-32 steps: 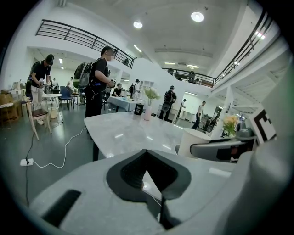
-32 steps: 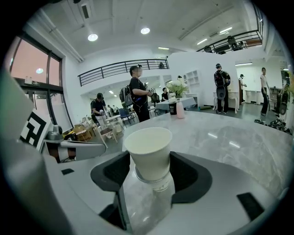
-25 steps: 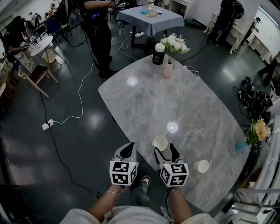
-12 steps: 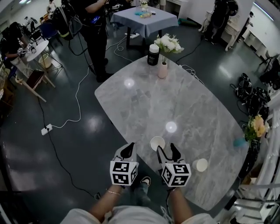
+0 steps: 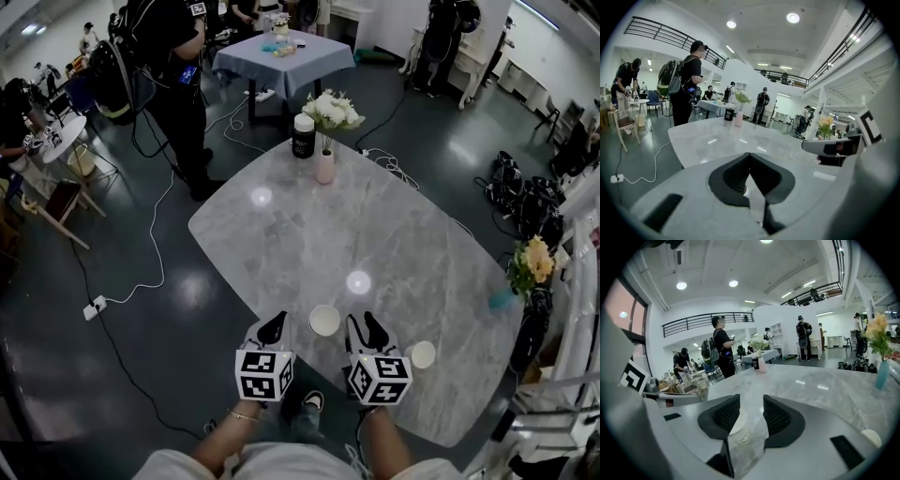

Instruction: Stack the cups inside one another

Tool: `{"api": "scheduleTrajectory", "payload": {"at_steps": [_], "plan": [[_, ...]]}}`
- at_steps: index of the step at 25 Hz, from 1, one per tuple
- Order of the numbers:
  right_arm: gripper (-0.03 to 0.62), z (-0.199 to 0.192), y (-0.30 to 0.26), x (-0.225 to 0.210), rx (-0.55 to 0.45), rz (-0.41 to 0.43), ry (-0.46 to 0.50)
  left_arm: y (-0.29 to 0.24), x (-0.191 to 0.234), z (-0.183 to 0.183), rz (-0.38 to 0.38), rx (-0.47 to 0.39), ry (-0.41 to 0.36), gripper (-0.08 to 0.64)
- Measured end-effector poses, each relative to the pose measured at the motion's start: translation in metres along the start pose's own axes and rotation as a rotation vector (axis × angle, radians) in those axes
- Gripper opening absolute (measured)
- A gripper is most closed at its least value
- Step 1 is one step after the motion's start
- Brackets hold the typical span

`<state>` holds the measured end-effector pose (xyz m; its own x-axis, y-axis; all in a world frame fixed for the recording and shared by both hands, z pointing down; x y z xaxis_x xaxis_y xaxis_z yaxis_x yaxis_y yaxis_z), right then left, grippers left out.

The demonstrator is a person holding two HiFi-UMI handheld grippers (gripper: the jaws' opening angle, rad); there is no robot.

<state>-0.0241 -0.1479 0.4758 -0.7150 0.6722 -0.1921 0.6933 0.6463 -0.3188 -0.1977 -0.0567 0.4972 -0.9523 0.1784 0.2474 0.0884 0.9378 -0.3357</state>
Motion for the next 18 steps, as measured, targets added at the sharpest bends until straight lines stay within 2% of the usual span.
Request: {"api": "scheduleTrajectory", "payload": {"at_steps": [5,7,18], "plan": [[0.056,0.018,0.013,-0.022,-0.052,-0.113,-0.025,-0.014,-0.011,0.021,-0.062,-0.02,-0.033,-0.005],[0.035,0.025,0.018,-0.031,-0.069,-0.156,-0.035,-0.021,-0.013,0.031,-0.087,-0.03,-0.048,-0.005],[0.015,0.05,0.04,-0.052,-0.144,-0.297,-0.028,-0.048,-0.028,0.072,-0.215,-0.09,-0.124,-0.005]]}}
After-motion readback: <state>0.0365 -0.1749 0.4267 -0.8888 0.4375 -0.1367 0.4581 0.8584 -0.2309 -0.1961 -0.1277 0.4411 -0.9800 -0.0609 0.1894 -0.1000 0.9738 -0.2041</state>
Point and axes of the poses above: the fingertips, and each gripper's own axes: y backward along the fingers, x to its left, z out of its top, the point moved 6 cm from there along y, backward along the fingers, and after that the axes turned 7 degrees about -x, right-handed, at the moved point
